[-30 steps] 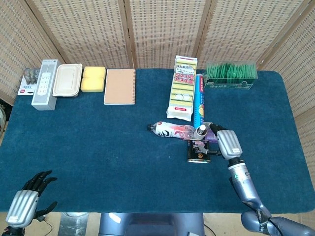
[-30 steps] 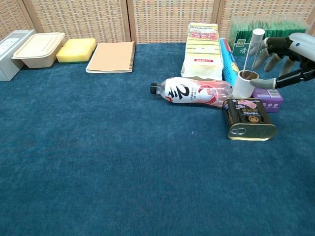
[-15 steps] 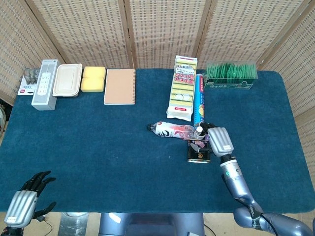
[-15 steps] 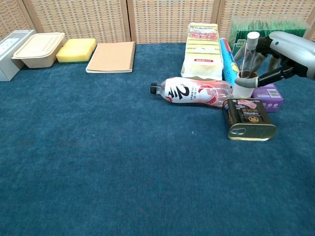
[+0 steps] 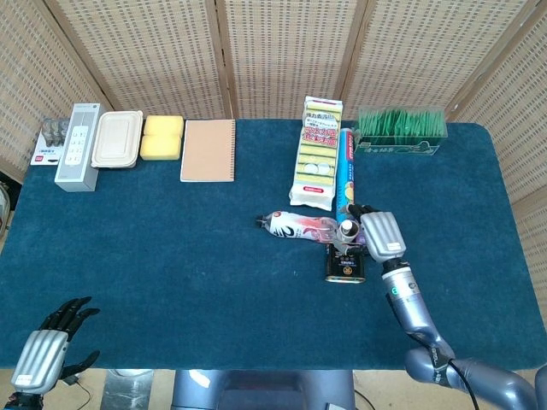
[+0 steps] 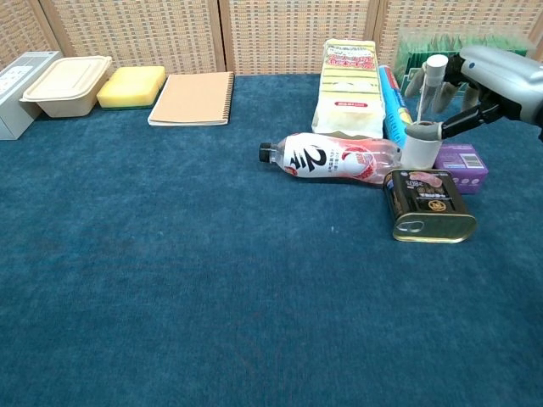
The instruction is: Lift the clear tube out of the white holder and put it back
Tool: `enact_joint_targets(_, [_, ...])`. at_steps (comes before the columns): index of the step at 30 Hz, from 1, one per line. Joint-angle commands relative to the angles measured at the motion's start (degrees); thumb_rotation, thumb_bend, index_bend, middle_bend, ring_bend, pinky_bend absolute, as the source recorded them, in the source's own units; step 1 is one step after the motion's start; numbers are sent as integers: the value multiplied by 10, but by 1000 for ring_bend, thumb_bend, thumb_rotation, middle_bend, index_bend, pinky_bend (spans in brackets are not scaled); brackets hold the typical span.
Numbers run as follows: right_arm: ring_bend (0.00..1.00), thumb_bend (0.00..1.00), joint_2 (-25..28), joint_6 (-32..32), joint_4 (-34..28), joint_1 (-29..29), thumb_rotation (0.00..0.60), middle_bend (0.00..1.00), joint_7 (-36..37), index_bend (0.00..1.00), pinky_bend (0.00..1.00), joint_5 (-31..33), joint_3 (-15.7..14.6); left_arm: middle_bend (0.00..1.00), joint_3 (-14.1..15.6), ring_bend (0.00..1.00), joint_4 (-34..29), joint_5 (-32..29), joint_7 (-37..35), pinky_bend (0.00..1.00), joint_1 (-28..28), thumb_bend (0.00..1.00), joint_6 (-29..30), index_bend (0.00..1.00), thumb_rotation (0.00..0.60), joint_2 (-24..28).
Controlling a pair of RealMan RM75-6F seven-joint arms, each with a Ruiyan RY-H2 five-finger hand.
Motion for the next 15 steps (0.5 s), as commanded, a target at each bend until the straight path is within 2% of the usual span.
enact_joint_targets(1, [431,293,4,-1,6,4,399,411,3,321,543,-1,2,146,0,120,-3,0,4,217,-1,182,-2,235,600,0])
enact_joint_targets(15, [497,300,17,4,1,5,399,482,3,426,577,-8,-9,146,0,120,-8,-1,10,218,-1,181,-3,235,600,2])
